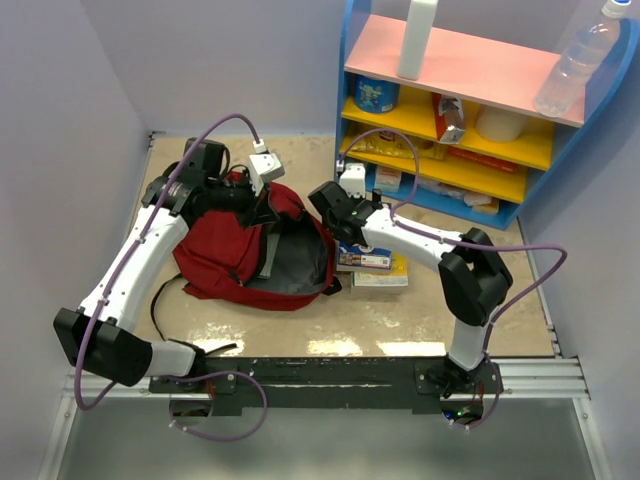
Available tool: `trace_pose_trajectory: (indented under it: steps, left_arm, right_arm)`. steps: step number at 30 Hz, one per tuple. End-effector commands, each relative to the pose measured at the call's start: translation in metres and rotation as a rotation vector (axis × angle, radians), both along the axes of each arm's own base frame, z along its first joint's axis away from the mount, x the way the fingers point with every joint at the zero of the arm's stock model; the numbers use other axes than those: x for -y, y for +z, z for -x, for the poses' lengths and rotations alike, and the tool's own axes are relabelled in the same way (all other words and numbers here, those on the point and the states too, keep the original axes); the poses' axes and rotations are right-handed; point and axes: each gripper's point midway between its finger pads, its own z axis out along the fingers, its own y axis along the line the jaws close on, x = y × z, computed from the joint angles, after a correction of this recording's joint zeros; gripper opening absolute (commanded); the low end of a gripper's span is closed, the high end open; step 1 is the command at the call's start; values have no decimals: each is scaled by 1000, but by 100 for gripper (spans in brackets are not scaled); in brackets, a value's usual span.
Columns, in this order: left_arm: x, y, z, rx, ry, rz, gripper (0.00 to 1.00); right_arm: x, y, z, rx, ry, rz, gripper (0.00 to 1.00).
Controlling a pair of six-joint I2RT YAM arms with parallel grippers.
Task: Pack the student bag
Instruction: Pick up the book from the center of the board.
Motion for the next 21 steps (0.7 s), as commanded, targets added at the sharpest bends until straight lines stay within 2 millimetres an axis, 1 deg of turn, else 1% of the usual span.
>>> trace_pose_trajectory:
  steps: [1, 3, 4, 5, 8, 18, 20, 21]
  left_arm:
    - [2, 17, 4, 66, -30, 30, 0]
    - [2, 17, 4, 65, -29, 31, 0]
    - [2, 17, 4, 67, -27, 31, 0]
    - [2, 17, 4, 67, -27, 31, 0]
    - [2, 18, 3, 70, -27, 33, 0]
    - [4, 16, 2, 56, -28, 37, 0]
    - [4, 16, 2, 56, -29, 38, 0]
    - [5, 16, 1, 57, -31, 37, 0]
  right_arm:
    - [15, 17, 3, 51, -49, -1, 97]
    - [18, 13, 7, 44, -52, -1, 97]
    - [19, 15, 7, 49, -56, -12, 97]
    - [23, 10, 9, 37, -56, -8, 97]
    - [31, 8, 12, 30, -70, 0, 96]
    - [57, 21, 25, 57, -114, -56, 96]
    - [62, 19, 28, 56, -121, -59, 96]
    - [62, 23, 29, 66, -119, -77, 96]
